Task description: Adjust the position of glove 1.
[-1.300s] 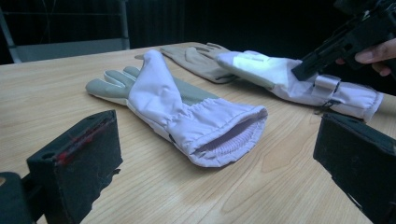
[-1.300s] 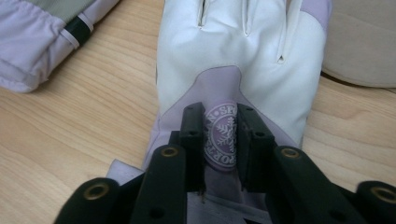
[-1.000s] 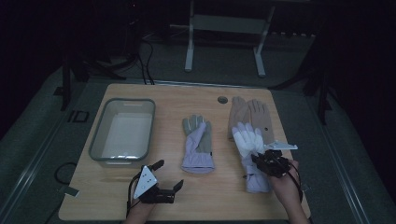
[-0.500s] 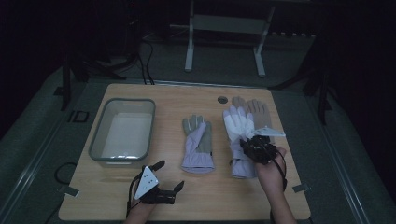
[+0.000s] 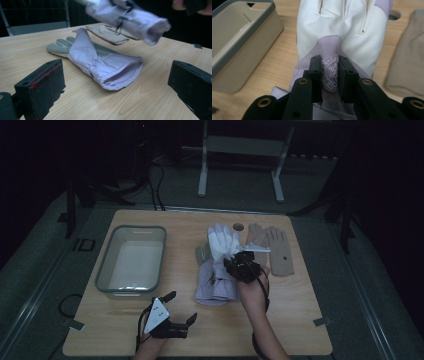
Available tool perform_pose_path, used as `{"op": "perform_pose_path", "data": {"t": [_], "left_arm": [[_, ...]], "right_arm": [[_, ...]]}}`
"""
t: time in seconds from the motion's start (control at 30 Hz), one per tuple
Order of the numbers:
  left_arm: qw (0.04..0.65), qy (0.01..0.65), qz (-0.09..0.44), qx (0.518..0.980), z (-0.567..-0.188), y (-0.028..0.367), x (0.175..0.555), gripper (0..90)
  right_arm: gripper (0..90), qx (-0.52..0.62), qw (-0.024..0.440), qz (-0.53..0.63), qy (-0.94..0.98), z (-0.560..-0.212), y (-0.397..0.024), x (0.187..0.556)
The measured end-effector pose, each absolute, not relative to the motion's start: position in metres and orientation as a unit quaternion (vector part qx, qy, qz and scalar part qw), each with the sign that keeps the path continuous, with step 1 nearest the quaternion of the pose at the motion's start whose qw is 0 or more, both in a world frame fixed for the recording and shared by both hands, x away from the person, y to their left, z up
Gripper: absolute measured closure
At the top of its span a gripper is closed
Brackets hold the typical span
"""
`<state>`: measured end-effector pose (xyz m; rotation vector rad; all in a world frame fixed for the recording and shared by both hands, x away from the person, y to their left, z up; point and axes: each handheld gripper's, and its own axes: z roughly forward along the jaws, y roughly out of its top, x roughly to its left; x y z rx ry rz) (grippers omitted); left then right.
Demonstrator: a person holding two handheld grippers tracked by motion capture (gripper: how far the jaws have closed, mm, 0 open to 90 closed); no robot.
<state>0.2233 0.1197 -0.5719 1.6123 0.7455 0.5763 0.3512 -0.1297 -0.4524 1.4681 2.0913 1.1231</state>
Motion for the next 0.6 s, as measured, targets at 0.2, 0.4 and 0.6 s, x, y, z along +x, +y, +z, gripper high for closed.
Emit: {"op": "perform_pose_path", "data": {"t": [0.2, 0.4, 0.6], "left_arm": [[0.597, 0.319, 0.25, 0.692, -0.571, 0.12, 0.223, 1.1], [0.603, 0.316, 0.246, 0.69, -0.57, 0.119, 0.223, 1.1], [0.604, 0.317, 0.247, 0.689, -0.57, 0.118, 0.223, 1.1]], "right_arm": [[75.2, 0.533, 0.165, 0.401, 0.727, -0.455, -0.107, 0.354], [75.0, 0.54, 0.174, 0.395, 0.723, -0.465, -0.094, 0.355], [73.7, 0.556, 0.163, 0.376, 0.723, -0.487, -0.092, 0.362]]}}
